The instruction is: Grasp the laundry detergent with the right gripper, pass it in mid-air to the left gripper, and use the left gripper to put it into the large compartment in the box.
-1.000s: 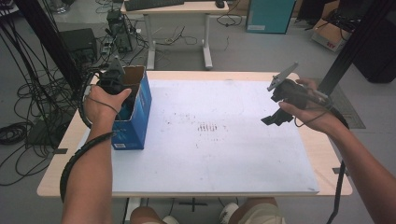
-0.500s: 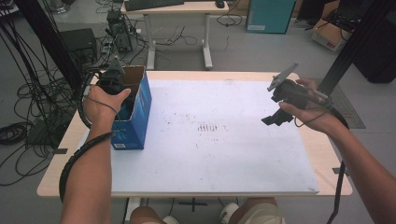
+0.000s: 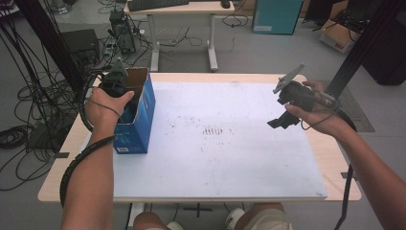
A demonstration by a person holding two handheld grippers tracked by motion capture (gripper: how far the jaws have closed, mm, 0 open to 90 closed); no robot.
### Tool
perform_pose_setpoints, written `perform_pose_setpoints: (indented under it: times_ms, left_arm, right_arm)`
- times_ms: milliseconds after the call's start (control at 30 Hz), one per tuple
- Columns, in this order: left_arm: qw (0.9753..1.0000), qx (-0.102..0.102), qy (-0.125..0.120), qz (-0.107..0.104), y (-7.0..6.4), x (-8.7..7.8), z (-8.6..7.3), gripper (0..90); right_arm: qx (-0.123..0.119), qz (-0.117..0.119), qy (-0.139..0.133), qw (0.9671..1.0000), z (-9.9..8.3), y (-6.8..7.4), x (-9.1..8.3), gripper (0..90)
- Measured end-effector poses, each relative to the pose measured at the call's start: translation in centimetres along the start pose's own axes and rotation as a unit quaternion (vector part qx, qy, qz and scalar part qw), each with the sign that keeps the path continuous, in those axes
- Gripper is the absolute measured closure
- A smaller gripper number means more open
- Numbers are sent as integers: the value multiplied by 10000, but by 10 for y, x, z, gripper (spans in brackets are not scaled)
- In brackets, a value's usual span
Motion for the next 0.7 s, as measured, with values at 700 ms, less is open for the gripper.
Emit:
perform_pose_setpoints:
  times_ms: [700]
  left_arm:
    - [10000, -11, -18, 34, -2, 0, 0, 368]
  right_arm:
    - [88, -15, -11, 10000, -8, -2, -1, 62]
Point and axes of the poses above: each handheld gripper's, and its own axes: x roughly forward along the jaws, z roughly out of its top, y roughly to its left, the point moved 3 cm from there along x, roughly forward along the jaws, and after that the axes turned 15 degrees about y, right-handed, at the moved point
